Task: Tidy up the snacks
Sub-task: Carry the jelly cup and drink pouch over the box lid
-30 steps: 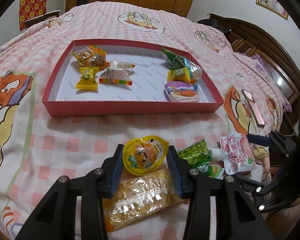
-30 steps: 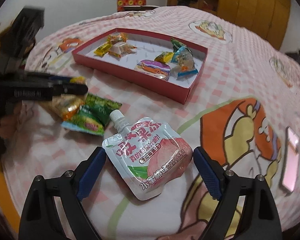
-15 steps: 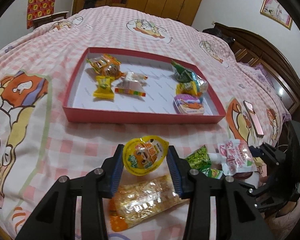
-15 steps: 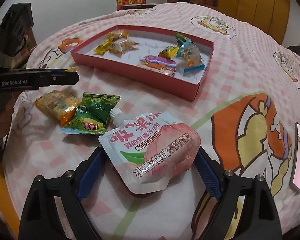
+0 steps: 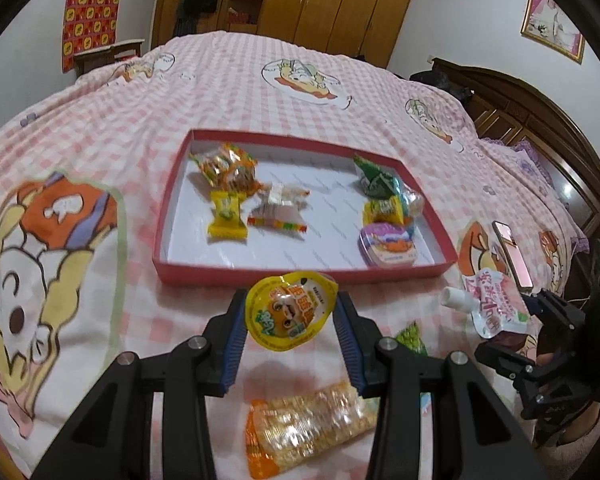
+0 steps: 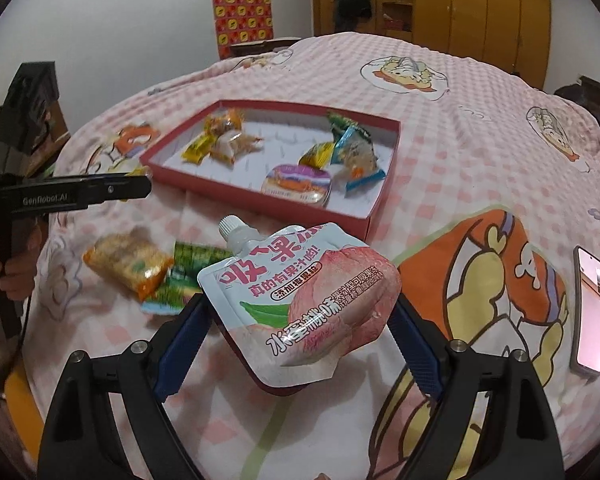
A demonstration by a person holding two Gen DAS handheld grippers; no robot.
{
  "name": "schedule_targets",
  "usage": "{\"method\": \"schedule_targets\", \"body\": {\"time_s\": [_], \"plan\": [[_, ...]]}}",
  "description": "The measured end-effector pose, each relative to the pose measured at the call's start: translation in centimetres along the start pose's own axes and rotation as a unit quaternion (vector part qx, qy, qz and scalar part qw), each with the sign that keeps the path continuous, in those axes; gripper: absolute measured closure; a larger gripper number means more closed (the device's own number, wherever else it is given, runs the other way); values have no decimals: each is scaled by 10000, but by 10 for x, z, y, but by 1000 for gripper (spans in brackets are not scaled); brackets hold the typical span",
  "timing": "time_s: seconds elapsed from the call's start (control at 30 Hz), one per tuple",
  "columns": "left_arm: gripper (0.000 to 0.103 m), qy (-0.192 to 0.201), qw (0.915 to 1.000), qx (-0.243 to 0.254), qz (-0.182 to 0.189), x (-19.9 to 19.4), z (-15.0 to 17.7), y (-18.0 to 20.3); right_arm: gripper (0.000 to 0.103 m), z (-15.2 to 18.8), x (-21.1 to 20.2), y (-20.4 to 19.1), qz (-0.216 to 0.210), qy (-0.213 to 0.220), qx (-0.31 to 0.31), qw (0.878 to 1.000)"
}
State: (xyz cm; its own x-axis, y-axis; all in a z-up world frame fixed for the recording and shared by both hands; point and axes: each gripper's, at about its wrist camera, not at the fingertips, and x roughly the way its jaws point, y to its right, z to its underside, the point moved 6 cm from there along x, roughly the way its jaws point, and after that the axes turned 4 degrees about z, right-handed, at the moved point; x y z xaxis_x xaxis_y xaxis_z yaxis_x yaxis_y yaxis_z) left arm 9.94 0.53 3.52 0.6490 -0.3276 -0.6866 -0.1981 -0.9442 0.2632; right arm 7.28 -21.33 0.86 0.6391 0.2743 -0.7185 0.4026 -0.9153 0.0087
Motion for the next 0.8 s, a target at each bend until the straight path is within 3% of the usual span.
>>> {"method": "schedule_targets", "body": {"time_s": [0.8], "plan": [[59,305,9981,528,-129,26,-71,5,13,-91,35,-10,-24,3,597,9982]]}}
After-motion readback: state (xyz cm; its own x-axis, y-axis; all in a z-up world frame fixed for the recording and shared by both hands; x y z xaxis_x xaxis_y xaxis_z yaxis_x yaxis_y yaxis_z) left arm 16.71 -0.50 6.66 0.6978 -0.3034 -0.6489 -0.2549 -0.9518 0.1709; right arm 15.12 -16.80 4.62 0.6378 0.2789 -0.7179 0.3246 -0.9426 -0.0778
